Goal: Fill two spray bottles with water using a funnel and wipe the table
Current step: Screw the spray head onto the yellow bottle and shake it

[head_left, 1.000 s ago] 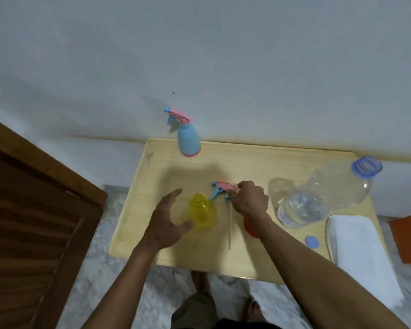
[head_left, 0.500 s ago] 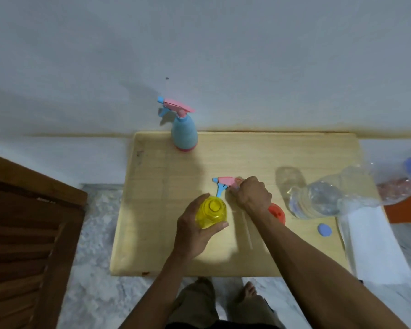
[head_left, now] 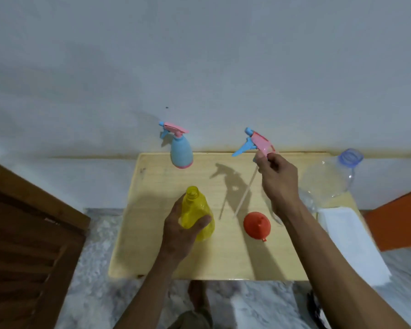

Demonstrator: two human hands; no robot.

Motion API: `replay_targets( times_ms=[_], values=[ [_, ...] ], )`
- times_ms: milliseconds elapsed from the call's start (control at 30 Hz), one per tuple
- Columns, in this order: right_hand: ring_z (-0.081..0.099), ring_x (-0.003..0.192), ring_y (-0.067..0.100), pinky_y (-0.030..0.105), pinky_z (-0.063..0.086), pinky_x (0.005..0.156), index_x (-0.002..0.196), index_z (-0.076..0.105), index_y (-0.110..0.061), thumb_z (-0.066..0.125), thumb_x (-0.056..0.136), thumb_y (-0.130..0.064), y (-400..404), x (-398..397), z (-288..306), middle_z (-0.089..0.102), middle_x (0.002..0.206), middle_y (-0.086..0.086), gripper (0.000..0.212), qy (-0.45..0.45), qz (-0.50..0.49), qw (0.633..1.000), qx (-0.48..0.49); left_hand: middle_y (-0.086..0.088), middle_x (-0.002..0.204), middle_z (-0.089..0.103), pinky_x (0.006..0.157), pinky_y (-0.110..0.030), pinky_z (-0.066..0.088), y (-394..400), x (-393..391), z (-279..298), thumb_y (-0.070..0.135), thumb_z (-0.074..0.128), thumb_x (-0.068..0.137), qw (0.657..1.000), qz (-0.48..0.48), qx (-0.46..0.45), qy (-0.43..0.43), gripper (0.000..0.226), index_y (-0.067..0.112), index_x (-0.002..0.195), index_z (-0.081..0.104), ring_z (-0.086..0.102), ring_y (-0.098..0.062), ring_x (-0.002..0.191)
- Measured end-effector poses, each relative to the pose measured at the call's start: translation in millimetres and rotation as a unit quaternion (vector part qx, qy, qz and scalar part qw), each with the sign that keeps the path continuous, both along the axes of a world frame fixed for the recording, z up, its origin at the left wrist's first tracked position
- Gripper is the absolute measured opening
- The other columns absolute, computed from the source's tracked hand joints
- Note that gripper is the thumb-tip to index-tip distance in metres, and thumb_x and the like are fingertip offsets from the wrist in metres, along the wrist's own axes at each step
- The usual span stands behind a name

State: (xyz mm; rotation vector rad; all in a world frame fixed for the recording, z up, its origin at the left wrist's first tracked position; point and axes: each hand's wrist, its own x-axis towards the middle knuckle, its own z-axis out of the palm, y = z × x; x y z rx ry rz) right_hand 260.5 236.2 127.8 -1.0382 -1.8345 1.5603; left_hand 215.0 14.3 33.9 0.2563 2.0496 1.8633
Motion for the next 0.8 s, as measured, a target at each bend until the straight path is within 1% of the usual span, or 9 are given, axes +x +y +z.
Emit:
replay_targets(
  times_ms=[33, 67, 200, 300, 400, 467, 567, 667, 800],
  values=[
    [0.043, 0.065, 0.010, 0.030, 0.035, 0.065, 0.085, 0.069, -0.005, 0.065, 0.096, -0.040, -2, 9, 18, 0.054, 0.075, 0.021, 0.037, 0.037, -0.008, 0.999, -0.006, -0.004, 0.118, 0.071, 0.093, -0.040, 0.057, 0, 8, 5, 0.046, 0.085, 0.059, 1.000, -0.002, 0.001, 0.007, 0.081, 0.024, 0.132, 0.059, 0.068, -0.024, 0.109],
    [0.045, 0.069, 0.012, 0.031, 0.037, 0.067, 0.090, 0.070, -0.004, 0.064, 0.097, -0.041, -5, 19, 36, 0.056, 0.082, 0.026, 0.037, 0.075, -0.013, 0.997, -0.005, -0.002, 0.117, 0.071, 0.092, -0.038, 0.057, 0, 17, 10, 0.048, 0.084, 0.059, 1.000, -0.003, 0.003, 0.013, 0.079, 0.027, 0.131, 0.059, 0.068, -0.021, 0.107],
    [0.057, 0.078, 0.009, 0.037, 0.047, 0.075, 0.084, 0.070, -0.022, 0.062, 0.099, -0.040, -24, 49, 89, 0.067, 0.095, 0.022, 0.025, 0.192, -0.006, 0.981, 0.038, 0.003, 0.108, 0.073, 0.086, -0.029, 0.056, -2, 57, 28, 0.050, 0.082, 0.059, 1.000, -0.006, 0.009, 0.022, 0.072, 0.033, 0.125, 0.059, 0.069, -0.009, 0.097],
    [0.055, 0.078, 0.011, 0.036, 0.048, 0.074, 0.088, 0.070, -0.021, 0.060, 0.100, -0.039, -43, 64, 111, 0.066, 0.093, 0.023, 0.023, 0.231, 0.025, 0.970, 0.078, 0.004, 0.108, 0.074, 0.087, -0.029, 0.057, -8, 84, 39, 0.048, 0.084, 0.061, 0.999, -0.015, 0.018, 0.029, 0.073, 0.033, 0.128, 0.060, 0.069, -0.010, 0.097],
    [0.057, 0.075, 0.003, 0.029, 0.046, 0.067, 0.094, 0.069, -0.013, 0.060, 0.101, -0.036, -57, 78, 120, 0.069, 0.077, -0.002, 0.026, 0.245, 0.047, 0.963, 0.098, 0.003, 0.108, 0.074, 0.086, -0.029, 0.057, -14, 107, 47, 0.037, 0.086, 0.062, 0.999, -0.017, 0.043, 0.009, 0.075, 0.025, 0.132, 0.059, 0.068, -0.011, 0.095],
    [0.058, 0.075, -0.001, 0.026, 0.046, 0.065, 0.094, 0.069, -0.014, 0.060, 0.101, -0.035, -63, 86, 120, 0.069, 0.078, -0.011, 0.024, 0.245, 0.057, 0.962, 0.104, 0.003, 0.107, 0.075, 0.085, -0.030, 0.057, -18, 119, 53, 0.033, 0.086, 0.063, 0.999, -0.020, 0.048, 0.006, 0.075, 0.023, 0.132, 0.060, 0.068, -0.011, 0.094],
    [0.059, 0.076, -0.001, 0.023, 0.044, 0.065, 0.096, 0.070, -0.013, 0.060, 0.101, -0.035, -69, 95, 117, 0.071, 0.082, -0.003, 0.025, 0.237, 0.076, 0.962, 0.109, -0.002, 0.111, 0.075, 0.091, -0.037, 0.056, -21, 128, 59, 0.028, 0.085, 0.067, 0.998, -0.025, 0.044, 0.025, 0.071, 0.021, 0.133, 0.060, 0.070, -0.015, 0.099],
    [0.063, 0.080, 0.001, 0.021, 0.045, 0.068, 0.098, 0.070, -0.013, 0.062, 0.100, -0.034, -74, 99, 109, 0.073, 0.088, 0.005, 0.023, 0.227, 0.097, 0.963, 0.105, 0.000, 0.115, 0.075, 0.096, -0.038, 0.056, -22, 128, 66, 0.021, 0.085, 0.073, 0.998, -0.045, 0.036, 0.036, 0.066, 0.025, 0.133, 0.060, 0.070, -0.020, 0.108],
    [0.059, 0.076, 0.004, 0.028, 0.046, 0.070, 0.093, 0.070, -0.018, 0.064, 0.099, -0.032, -83, 100, 89, 0.070, 0.085, 0.009, 0.016, 0.205, 0.169, 0.961, 0.075, 0.006, 0.119, 0.073, 0.097, -0.035, 0.055, -20, 123, 79, 0.012, 0.084, 0.079, 0.997, -0.063, 0.046, 0.030, 0.062, 0.029, 0.133, 0.057, 0.068, -0.013, 0.111]
  ],
)
